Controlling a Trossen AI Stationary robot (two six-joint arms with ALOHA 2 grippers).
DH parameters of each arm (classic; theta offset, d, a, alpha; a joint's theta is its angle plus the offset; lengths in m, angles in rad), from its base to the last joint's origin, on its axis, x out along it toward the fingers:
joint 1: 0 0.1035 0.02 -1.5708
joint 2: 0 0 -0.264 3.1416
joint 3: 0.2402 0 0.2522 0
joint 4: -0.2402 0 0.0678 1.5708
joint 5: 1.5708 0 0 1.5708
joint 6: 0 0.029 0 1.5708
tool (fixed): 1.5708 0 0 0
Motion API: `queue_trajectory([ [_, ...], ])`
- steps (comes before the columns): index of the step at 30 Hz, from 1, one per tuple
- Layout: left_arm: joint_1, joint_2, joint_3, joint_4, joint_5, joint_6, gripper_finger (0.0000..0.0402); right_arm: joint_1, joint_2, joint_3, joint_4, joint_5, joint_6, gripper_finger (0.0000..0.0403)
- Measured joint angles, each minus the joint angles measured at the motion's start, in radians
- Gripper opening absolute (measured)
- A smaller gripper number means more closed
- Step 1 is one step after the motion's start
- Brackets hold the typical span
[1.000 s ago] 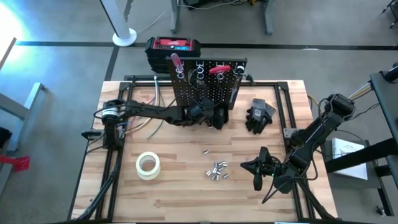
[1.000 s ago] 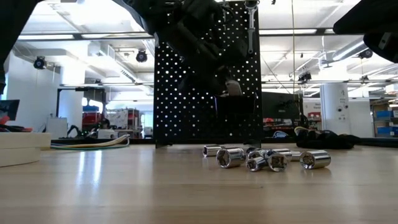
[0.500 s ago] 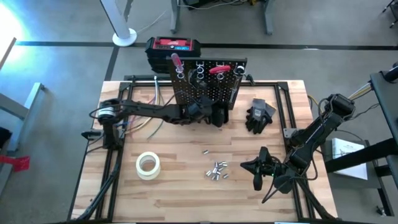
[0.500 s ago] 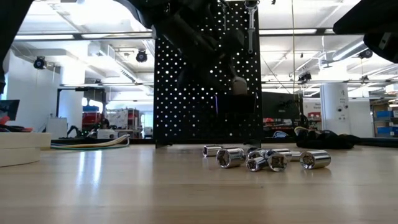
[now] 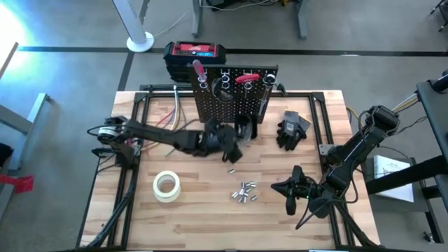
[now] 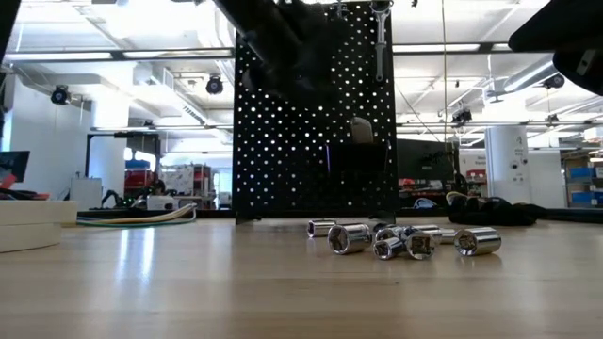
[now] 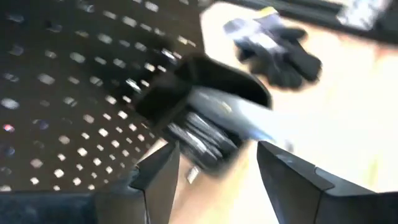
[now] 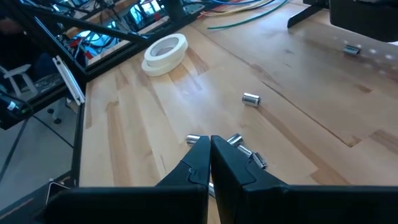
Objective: Hang tools onto peg board
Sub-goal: Put the socket into the black bin on the peg board
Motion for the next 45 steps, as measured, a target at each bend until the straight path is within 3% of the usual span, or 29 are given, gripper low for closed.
queue_trajectory([
  [3,-0.051,0.0,-0.05,0.013,0.0,0.027,0.0195,0.0,0.0,0.0,-0.013,0.0,0.0,0.0002],
  [7,-0.062,0.0,-0.193,0.153,0.038,0.02,0.0177,0.0,0.0,0.0,-0.021,0.0,0.0,0.0002],
  [13,0.033,0.0,-0.45,0.591,0.288,0.154,0.015,0.0,0.0,0.0,-0.02,0.0,-0.005,0.0002],
  [18,0.128,0.0,-0.579,0.833,0.31,0.338,0.0143,0.0,0.0,0.0,-0.019,-0.001,-0.008,0.0002],
  [21,0.174,0.0,-0.592,0.827,0.33,0.377,0.0145,0.0,0.0,0.0,-0.019,-0.001,-0.008,0.0002],
  [25,0.246,0.005,-0.549,0.753,0.507,0.35,0.0146,0.0,0.0,0.0,-0.02,-0.001,-0.024,0.0002],
  [28,0.289,0.008,-0.492,0.677,0.582,0.35,0.0146,-0.001,0.0,0.0,-0.021,0.0,-0.034,0.0002],
  [34,0.345,0.008,-0.409,0.545,0.62,0.406,0.0146,-0.001,0.0,0.0,-0.021,-0.001,-0.034,0.0002],
  [45,0.347,0.049,-0.422,0.562,0.629,0.437,0.013,-0.001,0.0,0.0,-0.022,-0.001,-0.05,0.0002],
])
